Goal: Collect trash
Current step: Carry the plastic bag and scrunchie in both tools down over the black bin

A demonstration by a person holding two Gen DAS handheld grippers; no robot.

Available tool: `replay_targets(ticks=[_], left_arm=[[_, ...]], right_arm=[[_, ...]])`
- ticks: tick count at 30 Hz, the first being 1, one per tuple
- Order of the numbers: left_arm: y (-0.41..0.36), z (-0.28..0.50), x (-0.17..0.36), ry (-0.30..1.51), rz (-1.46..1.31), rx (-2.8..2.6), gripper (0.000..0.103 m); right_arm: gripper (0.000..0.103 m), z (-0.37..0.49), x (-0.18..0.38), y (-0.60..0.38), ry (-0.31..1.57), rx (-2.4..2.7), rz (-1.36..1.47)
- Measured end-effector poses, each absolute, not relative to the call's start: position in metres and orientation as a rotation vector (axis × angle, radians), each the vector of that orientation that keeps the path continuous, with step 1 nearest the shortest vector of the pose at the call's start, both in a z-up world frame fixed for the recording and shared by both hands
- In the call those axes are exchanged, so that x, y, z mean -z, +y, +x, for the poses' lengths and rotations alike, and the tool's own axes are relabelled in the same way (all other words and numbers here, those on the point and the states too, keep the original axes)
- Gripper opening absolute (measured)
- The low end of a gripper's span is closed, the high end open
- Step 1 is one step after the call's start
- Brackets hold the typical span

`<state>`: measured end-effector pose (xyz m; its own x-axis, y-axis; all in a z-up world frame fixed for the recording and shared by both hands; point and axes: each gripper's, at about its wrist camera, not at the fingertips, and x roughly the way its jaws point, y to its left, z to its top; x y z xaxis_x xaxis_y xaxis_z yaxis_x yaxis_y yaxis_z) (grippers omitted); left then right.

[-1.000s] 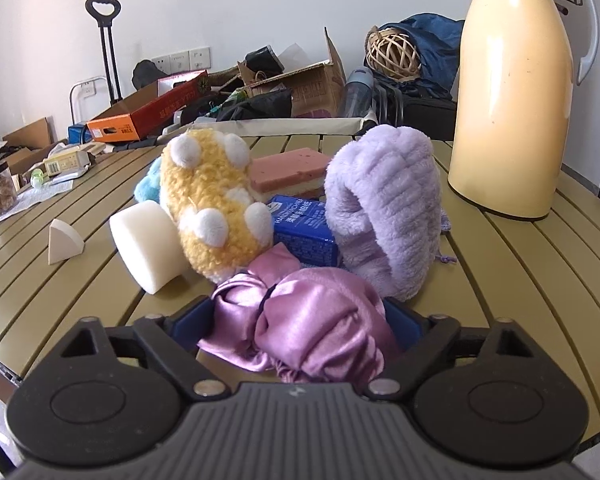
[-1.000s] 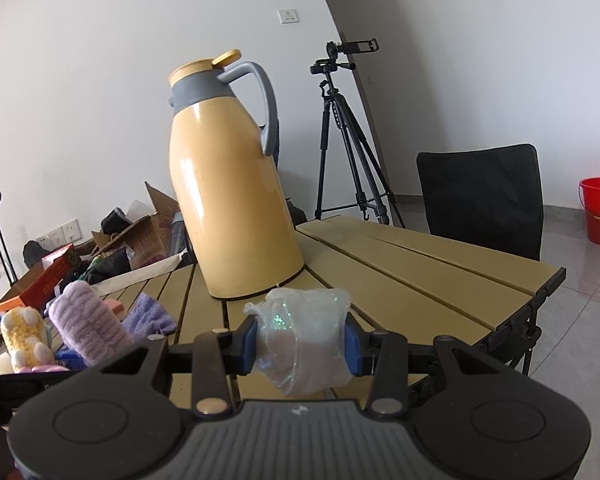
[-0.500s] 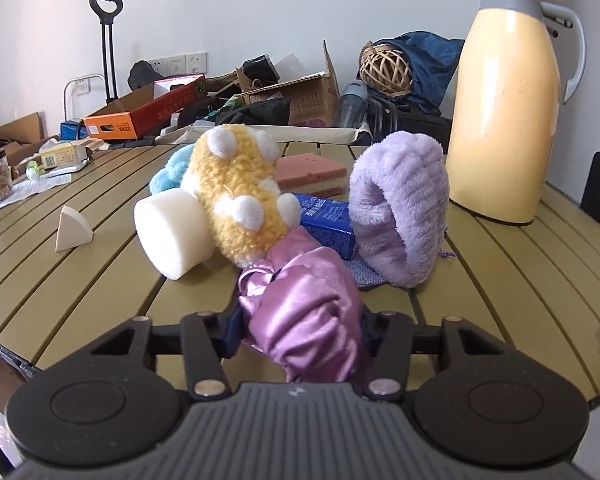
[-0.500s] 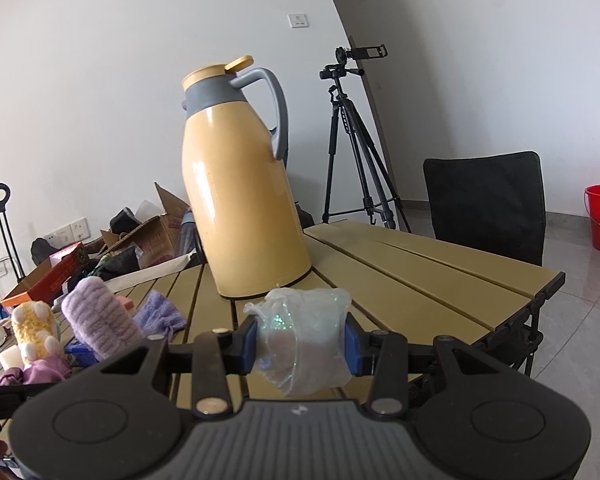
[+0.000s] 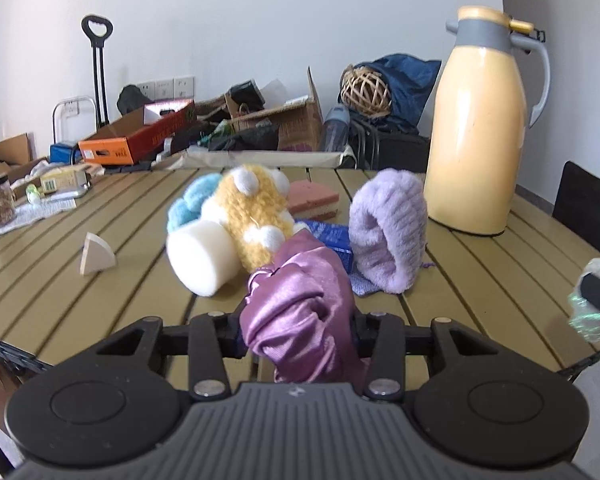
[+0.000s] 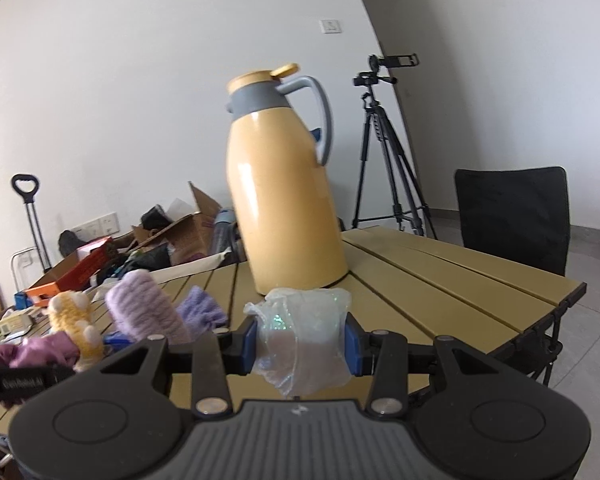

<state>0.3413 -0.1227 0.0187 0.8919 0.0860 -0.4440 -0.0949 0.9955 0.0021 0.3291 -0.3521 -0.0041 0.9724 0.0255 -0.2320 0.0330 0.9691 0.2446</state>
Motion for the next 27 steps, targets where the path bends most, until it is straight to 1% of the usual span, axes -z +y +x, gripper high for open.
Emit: replay_targets(ticks=[7, 15, 21, 27], left_arm=[[-0.106, 0.302, -0.039, 0.412, -0.003, -0.103, 0.043], [-0.083, 0.255, -0.052, 0.404, -0.007, -0.123, 0.043], [-0.065, 0.216, -0.058, 0.397, -0.010, -0.128, 0.043], [-0.044, 0.180, -0.060, 0.393, -0.011, -0.132, 0.043]], right_arm=[[0.041, 0.308, -0.003, -0.328, 0.213, -0.064, 0.209], [0.041, 0.271, -0.012, -0.290, 0.170, -0.174, 0.147], [0.041, 0.239, -0.009, -0.261, 0.177, -0.263, 0.103], [0.041, 0.216, -0.001, -0.236, 0.228, -0.326, 0.062]])
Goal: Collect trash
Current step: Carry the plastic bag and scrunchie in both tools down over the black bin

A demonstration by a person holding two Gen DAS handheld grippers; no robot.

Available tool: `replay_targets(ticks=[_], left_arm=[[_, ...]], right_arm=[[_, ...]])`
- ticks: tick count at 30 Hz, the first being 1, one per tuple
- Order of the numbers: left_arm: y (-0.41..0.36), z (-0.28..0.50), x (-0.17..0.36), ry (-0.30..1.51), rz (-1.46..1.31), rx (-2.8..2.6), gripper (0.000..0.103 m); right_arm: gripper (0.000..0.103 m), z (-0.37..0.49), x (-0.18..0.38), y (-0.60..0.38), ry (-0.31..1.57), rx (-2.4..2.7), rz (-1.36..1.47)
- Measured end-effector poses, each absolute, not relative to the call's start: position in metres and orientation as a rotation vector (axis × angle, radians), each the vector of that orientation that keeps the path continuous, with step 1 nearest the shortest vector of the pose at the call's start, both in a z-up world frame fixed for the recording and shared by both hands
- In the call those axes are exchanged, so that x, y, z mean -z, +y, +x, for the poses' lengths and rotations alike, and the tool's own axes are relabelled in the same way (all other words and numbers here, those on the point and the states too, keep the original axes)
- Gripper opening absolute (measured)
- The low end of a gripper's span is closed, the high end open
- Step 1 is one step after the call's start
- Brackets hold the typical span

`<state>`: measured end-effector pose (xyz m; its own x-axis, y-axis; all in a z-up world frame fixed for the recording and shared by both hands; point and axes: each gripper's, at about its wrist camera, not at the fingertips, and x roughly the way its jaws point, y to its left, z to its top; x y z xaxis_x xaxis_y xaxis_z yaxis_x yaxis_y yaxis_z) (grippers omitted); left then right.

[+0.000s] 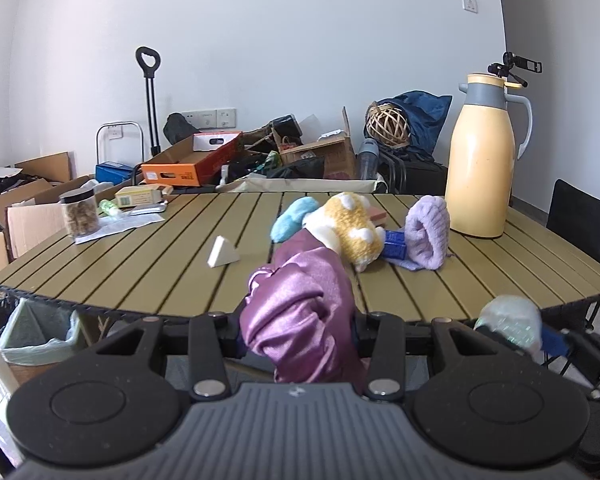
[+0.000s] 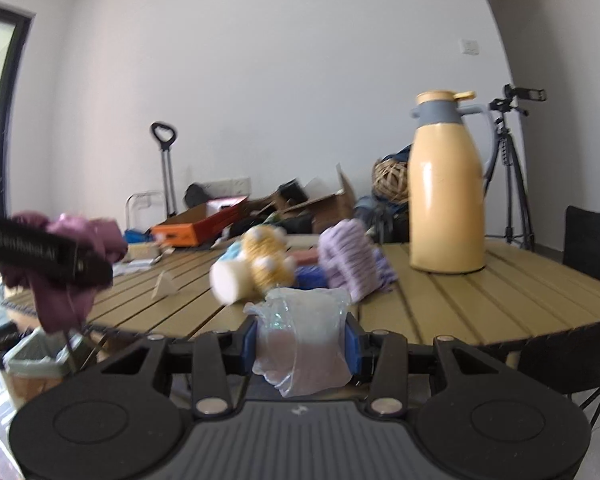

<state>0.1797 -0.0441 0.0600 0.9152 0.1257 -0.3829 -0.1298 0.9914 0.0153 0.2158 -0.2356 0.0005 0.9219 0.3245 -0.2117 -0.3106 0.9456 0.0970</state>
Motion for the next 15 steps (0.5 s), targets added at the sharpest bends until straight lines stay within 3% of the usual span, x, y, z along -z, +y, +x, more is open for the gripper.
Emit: replay_targets(ticks=[15], left_arm=[[-0.004, 0.115, -0.024, 0.482, -0.009, -0.146, 0.043]], right_arm=[[0.041, 0.178, 0.035, -0.204, 0.409, -0.374, 0.034]])
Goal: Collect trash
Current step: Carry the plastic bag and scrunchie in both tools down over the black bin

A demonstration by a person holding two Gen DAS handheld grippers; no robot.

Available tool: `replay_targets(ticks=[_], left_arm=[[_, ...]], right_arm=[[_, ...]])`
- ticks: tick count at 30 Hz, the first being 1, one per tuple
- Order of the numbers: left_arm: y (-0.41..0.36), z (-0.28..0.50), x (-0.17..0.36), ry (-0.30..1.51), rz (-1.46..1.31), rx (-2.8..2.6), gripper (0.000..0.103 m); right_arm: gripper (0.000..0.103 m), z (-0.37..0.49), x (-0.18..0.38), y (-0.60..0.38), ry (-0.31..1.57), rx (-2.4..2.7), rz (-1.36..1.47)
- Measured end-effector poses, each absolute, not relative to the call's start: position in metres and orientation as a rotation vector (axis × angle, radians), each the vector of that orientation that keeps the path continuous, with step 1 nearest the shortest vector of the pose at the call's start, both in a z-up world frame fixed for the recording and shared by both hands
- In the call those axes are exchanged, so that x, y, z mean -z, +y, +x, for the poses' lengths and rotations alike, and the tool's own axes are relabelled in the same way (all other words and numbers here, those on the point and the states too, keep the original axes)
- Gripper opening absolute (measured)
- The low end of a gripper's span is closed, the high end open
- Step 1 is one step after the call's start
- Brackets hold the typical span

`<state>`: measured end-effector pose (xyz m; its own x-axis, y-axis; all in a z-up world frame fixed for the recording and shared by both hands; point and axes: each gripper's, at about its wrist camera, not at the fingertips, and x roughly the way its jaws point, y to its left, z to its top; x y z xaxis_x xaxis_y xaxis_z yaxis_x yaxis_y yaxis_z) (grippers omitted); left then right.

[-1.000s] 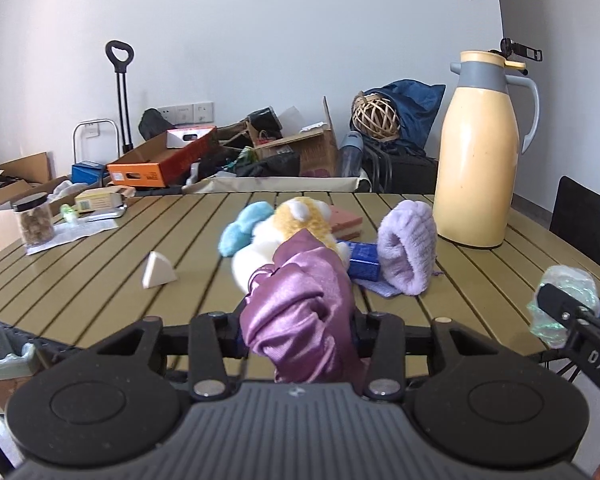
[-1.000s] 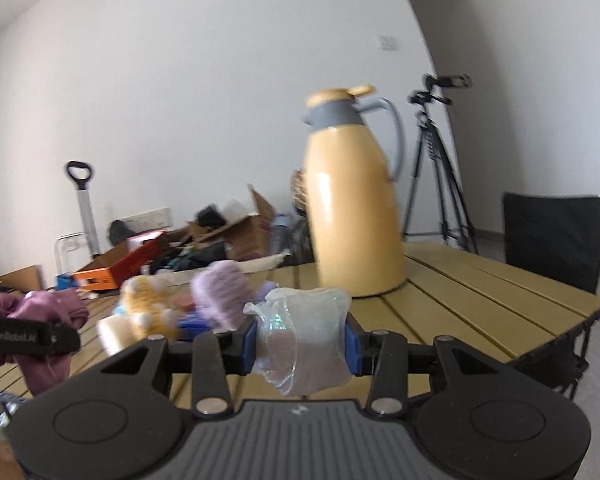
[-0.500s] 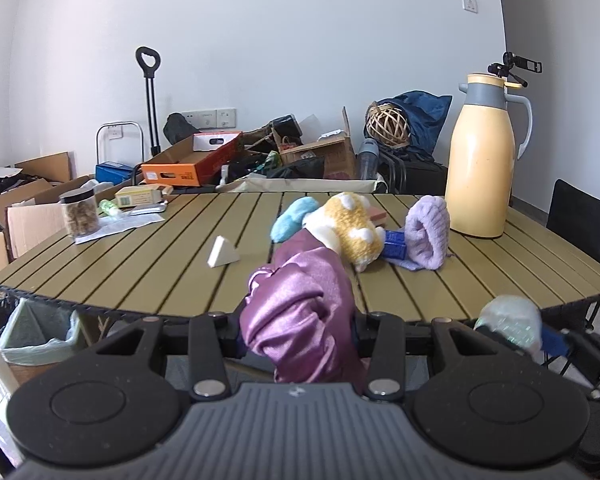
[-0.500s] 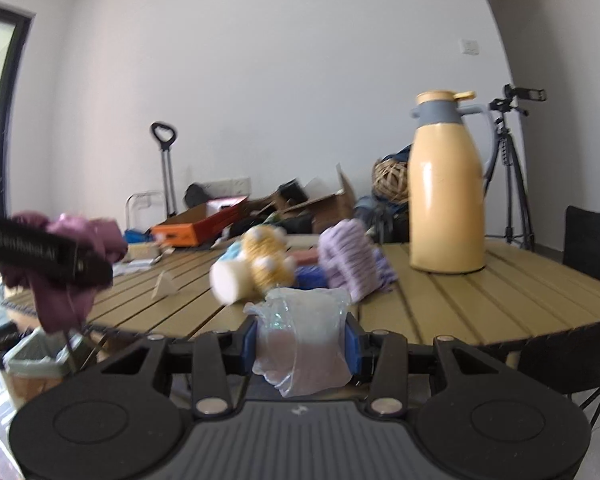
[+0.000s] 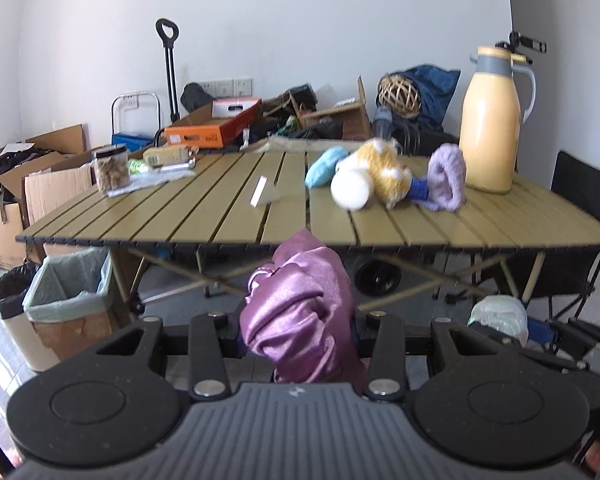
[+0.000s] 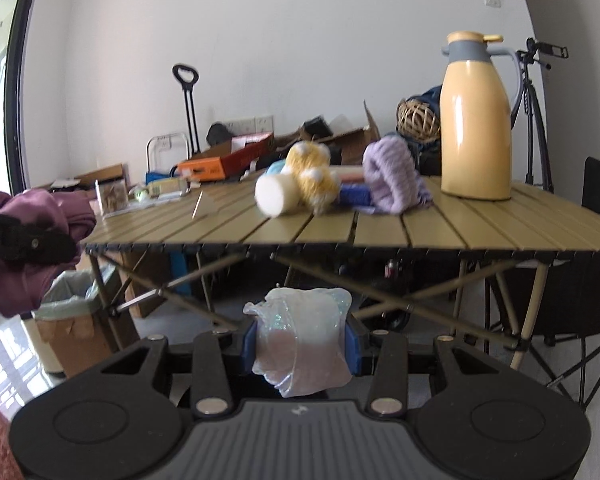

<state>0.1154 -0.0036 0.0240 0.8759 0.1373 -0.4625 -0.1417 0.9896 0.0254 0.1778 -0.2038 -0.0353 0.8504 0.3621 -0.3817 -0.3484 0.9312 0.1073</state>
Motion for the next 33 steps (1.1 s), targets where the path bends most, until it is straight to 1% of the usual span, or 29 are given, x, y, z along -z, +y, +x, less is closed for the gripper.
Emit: replay_targets(ticks=[13, 33], left_arm=[[0.018, 0.107, 0.025, 0.611, -0.035, -0.156, 0.043], [0.047, 0.139, 0.098, 0.804, -0.092, -0.204, 0.043]], right_arm=[[0.041, 0.161, 0.061, -0.183, 0.567, -0.401, -0.018], [0.041, 0.180, 0.110, -0.174, 0.817, -0.347, -0.056]])
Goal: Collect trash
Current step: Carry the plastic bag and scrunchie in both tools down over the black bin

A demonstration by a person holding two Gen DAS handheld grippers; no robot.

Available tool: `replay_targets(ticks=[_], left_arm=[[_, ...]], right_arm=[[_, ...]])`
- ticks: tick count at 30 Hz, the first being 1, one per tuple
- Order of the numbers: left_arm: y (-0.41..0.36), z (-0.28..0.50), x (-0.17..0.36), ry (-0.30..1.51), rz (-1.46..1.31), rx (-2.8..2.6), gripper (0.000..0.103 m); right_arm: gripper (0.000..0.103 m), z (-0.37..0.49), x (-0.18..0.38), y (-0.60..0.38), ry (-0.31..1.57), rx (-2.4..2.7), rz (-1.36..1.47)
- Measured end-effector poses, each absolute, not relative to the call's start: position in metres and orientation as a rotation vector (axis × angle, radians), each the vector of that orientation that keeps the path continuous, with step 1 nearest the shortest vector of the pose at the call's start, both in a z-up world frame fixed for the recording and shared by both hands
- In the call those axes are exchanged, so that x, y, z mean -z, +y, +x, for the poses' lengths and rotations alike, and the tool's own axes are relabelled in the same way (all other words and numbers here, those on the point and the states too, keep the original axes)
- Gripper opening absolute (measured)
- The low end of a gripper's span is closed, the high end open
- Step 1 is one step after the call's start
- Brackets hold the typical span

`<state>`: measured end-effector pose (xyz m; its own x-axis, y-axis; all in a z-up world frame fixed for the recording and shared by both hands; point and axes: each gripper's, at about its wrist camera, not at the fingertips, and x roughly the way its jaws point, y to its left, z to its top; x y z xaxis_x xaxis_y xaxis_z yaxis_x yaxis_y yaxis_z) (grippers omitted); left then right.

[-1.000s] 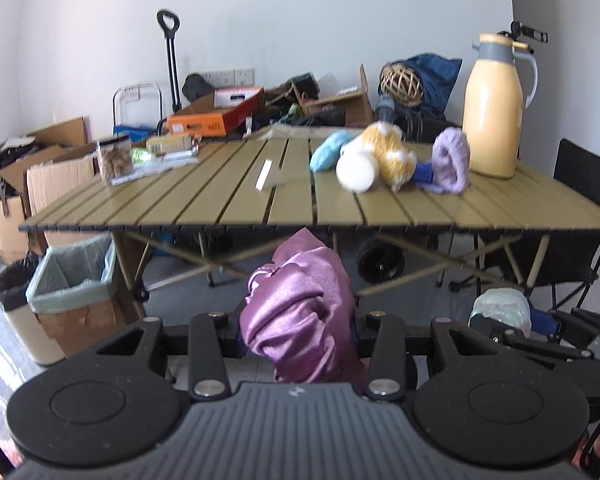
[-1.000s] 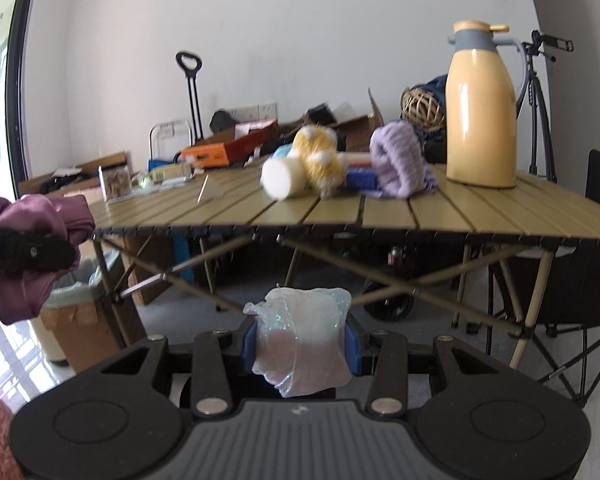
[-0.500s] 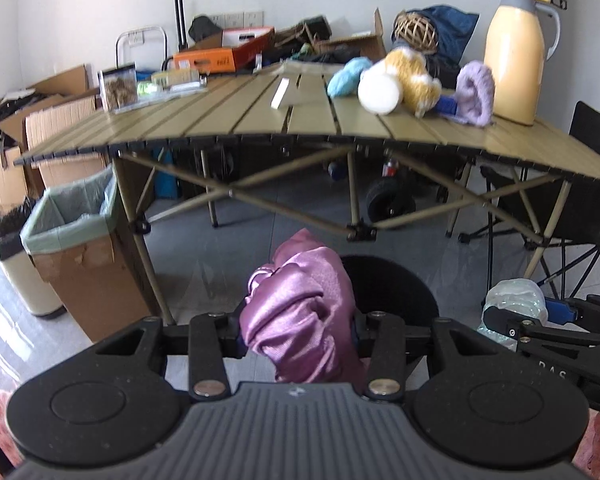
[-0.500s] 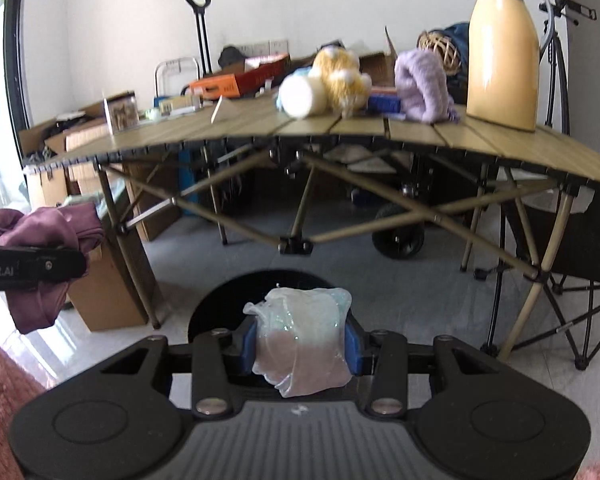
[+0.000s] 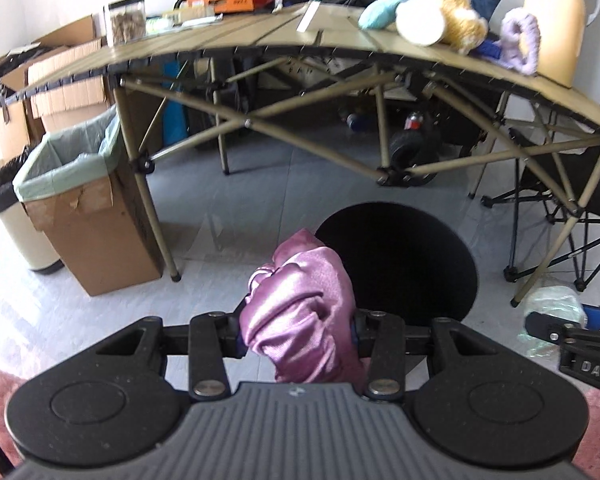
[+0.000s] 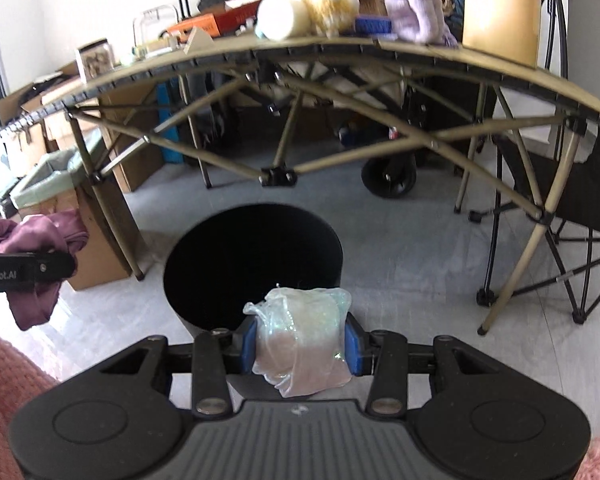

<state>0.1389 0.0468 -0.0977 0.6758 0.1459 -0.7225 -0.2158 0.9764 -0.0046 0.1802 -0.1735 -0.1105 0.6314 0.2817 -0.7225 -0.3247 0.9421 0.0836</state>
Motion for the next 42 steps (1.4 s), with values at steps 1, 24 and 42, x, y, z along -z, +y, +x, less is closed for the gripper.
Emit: replay_targets(ticks=[1, 24, 42], left_arm=[[0.049, 0.142, 0.101, 0.816, -0.097, -0.206, 0.043], [0.079, 0.180, 0.122, 0.868, -0.124, -0.270, 0.042], [0.102, 0.208, 0.128, 0.887, -0.138, -0.317, 0.042]], right_arm=[[0.041, 0.182, 0.113, -0.174, 0.827, -0.341, -0.056], [0.041, 0.233, 0.134, -0.142, 0.944, -0.340, -0.087], [0.041, 0.294, 0.142, -0.071, 1.051, -0.386, -0.099]])
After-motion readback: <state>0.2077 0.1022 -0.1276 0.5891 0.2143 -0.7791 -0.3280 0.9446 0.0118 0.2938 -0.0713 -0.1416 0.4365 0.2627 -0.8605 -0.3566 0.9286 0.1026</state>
